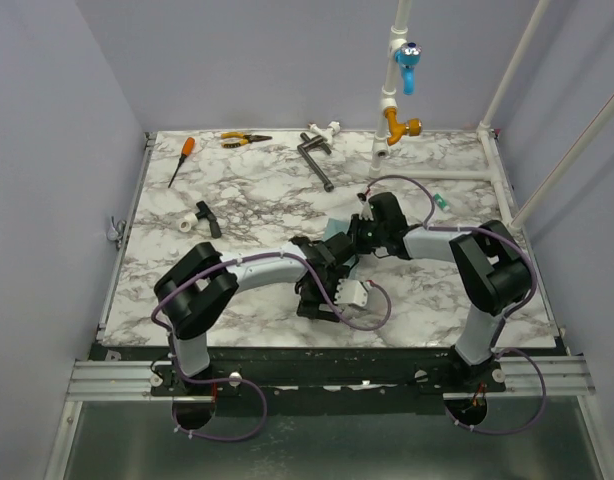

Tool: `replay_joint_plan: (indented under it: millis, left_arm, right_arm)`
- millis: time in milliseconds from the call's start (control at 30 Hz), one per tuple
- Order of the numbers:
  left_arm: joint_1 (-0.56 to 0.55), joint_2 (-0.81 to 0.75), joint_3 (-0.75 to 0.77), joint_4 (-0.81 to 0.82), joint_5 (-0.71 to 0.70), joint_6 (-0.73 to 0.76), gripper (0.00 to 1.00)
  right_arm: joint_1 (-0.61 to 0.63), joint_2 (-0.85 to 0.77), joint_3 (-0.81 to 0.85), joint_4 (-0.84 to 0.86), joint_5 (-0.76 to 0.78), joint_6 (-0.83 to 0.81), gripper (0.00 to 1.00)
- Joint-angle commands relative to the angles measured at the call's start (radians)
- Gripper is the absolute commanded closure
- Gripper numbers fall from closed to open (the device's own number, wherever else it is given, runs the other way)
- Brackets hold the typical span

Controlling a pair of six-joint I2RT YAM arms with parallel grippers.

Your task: Place the letter into the envelope and seal it

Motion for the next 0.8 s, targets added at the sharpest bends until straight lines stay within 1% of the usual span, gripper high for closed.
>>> replay_joint_plan:
  millis: [0, 100, 200, 333, 500, 600, 700, 767]
  left_arm:
    - [0.061, -0.019, -0.024, -0.128, 0.020, -0.002, 0.07]
    - [0.065, -0.092, 0.008, -0.188, 0.120, -0.003, 0.06]
    - [0.080, -0.148, 0.047, -0.233, 0.208, -0.006, 0.06]
    - [0.142, -0.173, 0.101, -0.278, 0.295, -0.021, 0.06]
    - [0.224, -0.186, 0.126, -0.289, 0.310, -0.046, 0.06]
    - [0.274, -0.191, 0.138, -0.290, 0.312, -0.066, 0.06]
    - [0.317, -0.194, 0.149, -0.286, 0.321, -0.087, 0.06]
    - [0.341, -0.200, 0.152, -0.282, 0.335, -0.099, 0.05]
  right_arm:
    - [0.004, 0.066, 0.018, -0.137, 0.079, -0.046, 0.99]
    - [0.004, 0.050, 0.060, -0.159, 0.091, -0.070, 0.99]
    - [0.004, 0.041, 0.096, -0.199, 0.055, -0.087, 0.99]
    - [0.004, 0.012, 0.121, -0.214, 0.027, -0.097, 0.99]
    - [0.012, -0.074, 0.124, -0.220, 0.043, -0.116, 0.99]
    - [0.038, -0.108, 0.105, -0.192, 0.024, -0.137, 0.99]
    - [0.053, -0.105, 0.082, -0.170, 0.007, -0.135, 0.99]
    - [0.055, -0.075, 0.075, -0.134, -0.005, -0.128, 0.99]
